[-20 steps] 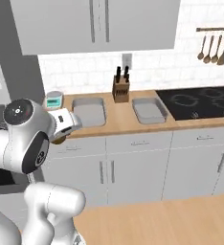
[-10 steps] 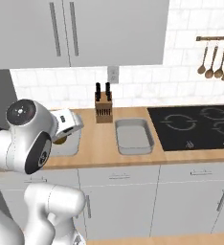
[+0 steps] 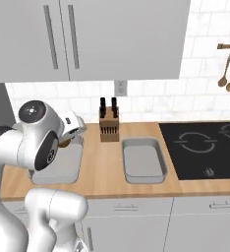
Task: Place one avocado and one chicken drumstick in each tupperware on the nearby counter, to pack two identical lunches.
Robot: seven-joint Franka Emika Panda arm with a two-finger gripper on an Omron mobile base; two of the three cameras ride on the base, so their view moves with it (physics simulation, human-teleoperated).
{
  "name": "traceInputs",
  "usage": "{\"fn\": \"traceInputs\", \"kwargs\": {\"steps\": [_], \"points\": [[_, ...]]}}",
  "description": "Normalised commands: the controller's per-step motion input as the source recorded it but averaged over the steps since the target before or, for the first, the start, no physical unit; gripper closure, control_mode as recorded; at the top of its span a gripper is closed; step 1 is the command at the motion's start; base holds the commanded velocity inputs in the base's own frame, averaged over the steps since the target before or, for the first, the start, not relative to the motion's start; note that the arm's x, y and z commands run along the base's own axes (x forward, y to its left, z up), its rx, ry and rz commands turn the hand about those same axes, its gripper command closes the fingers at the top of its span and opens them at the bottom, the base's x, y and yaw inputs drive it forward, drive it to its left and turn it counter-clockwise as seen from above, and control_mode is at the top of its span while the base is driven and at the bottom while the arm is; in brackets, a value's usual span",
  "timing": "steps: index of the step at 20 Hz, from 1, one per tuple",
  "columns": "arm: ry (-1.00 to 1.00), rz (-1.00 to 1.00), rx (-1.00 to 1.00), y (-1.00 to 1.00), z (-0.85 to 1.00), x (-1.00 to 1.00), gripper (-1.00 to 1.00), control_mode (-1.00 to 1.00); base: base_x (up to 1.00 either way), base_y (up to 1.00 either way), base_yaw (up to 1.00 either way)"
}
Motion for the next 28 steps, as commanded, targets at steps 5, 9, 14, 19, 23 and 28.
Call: {"fn": "traceInputs", "kwargs": {"steps": [5,9,14,19,23,28], "points": [[0.12,0.01,0.0,0.5,-0.47,0.61,1.0,-1.0,0.0,0.0,0.0],[0.12,0.0,0.01,0.59,-0.41,0.57,1.0,-1.0,0.0,0.0,0.0],[0.03,0.0,0.15,0.55,-0.61,0.52,1.0,-1.0,0.0,0.0,0.0],[0.01,0.0,0.11,0.6,-0.6,0.52,1.0,-1.0,0.0,0.0,0.0],[0.12,0.0,0.0,0.43,-0.39,0.56,1.0,-1.0,0.0,0.0,0.0],[0.06,0.0,0.0,0.07,-0.28,0.49,1.0,-1.0,0.0,0.0,0.0]]}}
